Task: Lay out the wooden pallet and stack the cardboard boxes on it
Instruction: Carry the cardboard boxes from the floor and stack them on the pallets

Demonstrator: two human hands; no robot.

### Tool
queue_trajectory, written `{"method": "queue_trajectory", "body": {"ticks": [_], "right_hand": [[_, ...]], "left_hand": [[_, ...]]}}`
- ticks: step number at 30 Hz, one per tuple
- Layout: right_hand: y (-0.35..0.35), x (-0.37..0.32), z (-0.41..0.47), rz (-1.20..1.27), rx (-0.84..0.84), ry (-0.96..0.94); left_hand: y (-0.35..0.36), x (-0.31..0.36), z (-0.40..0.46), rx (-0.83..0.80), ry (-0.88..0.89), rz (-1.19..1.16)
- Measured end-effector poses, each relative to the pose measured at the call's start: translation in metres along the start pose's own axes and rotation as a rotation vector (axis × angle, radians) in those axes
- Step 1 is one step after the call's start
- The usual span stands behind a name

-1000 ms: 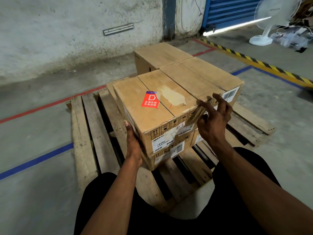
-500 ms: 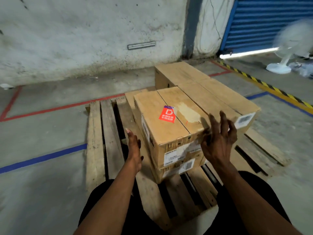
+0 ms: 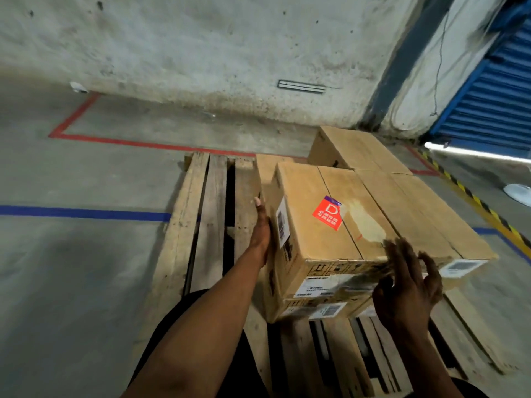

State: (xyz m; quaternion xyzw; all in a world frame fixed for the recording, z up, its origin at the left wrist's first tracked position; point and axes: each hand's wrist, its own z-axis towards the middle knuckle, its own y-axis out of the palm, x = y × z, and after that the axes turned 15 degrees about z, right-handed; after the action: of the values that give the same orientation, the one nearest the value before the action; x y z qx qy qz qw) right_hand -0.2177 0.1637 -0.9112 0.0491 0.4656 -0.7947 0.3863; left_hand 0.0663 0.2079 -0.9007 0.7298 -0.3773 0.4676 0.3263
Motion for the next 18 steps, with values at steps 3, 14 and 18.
{"method": "queue_trajectory", "body": {"ticks": [3, 14, 18], "right_hand": [[-0.004, -0.001, 0.001, -0.006, -0.024, -0.008], [-0.005, -0.003, 0.002, 0.010, -0.032, -0.010], [-0.006, -0.007, 0.005, 0.037, -0.050, 0.002]], "left_hand": [[-0.003, -0.001, 0.002, -0.030, -0.026, -0.041], [-0.004, 0.002, 0.005, -0.022, -0.054, -0.040], [-0.002, 0.010, -0.007, -0.011, -0.029, 0.000]]}}
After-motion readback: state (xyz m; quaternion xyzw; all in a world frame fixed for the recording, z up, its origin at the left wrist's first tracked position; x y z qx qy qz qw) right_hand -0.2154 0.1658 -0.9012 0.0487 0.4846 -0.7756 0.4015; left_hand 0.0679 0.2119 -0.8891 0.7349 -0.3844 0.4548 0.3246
